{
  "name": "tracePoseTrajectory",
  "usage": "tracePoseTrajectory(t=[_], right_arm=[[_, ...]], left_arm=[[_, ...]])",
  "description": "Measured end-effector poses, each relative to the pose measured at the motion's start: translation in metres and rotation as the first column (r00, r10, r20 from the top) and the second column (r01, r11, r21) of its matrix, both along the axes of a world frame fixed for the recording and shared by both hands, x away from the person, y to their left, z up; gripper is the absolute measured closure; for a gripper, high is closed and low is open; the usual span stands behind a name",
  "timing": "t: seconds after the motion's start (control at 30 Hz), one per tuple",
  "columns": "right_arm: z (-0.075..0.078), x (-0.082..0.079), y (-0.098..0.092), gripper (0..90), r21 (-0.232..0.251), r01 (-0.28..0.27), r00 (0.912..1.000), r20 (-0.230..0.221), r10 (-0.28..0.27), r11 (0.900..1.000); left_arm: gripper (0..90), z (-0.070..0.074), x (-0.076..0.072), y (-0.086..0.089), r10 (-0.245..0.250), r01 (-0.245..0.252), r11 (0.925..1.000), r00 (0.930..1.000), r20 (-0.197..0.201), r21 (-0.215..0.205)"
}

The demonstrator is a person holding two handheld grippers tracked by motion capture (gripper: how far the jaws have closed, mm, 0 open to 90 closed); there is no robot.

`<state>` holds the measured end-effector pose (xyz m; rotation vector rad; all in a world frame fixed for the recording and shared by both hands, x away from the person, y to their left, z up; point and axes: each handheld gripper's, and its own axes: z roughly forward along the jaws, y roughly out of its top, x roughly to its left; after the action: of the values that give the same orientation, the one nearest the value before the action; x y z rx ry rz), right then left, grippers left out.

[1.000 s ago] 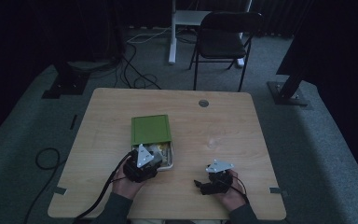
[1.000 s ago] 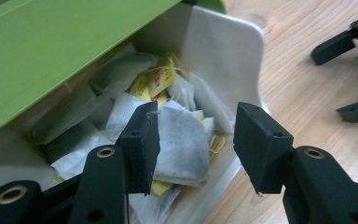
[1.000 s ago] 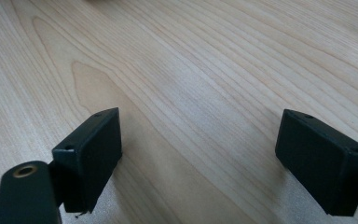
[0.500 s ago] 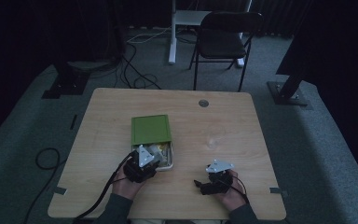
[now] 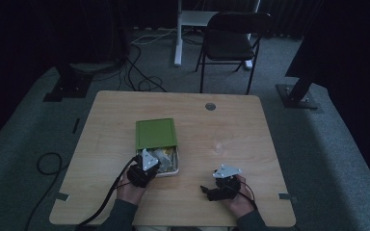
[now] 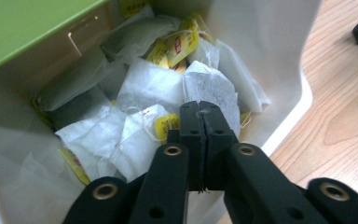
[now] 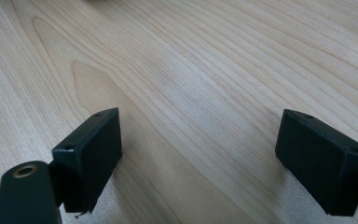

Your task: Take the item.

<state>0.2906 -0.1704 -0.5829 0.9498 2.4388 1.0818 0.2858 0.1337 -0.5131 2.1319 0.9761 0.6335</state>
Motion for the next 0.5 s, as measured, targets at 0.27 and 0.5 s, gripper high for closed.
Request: tracePoseTrajectory(t=[0.27,0.5], right_arm=[[0.0,0.0,0.0,14.0,0.0,0.0,1.0,0.0,0.0,1.0],[0.0,0.0,0.0,14.0,0.001,0.001,1.0,0.0,-0.001,1.0]], left_arm=[[90.0,0.008,-0.004,0.004,-0.024,0.025,0.9984,0.9994,0.025,-0.051],[90.0,0.015,-0.009,0.007,-0.045,0.048,0.9954,0.9983,0.038,-0.083]])
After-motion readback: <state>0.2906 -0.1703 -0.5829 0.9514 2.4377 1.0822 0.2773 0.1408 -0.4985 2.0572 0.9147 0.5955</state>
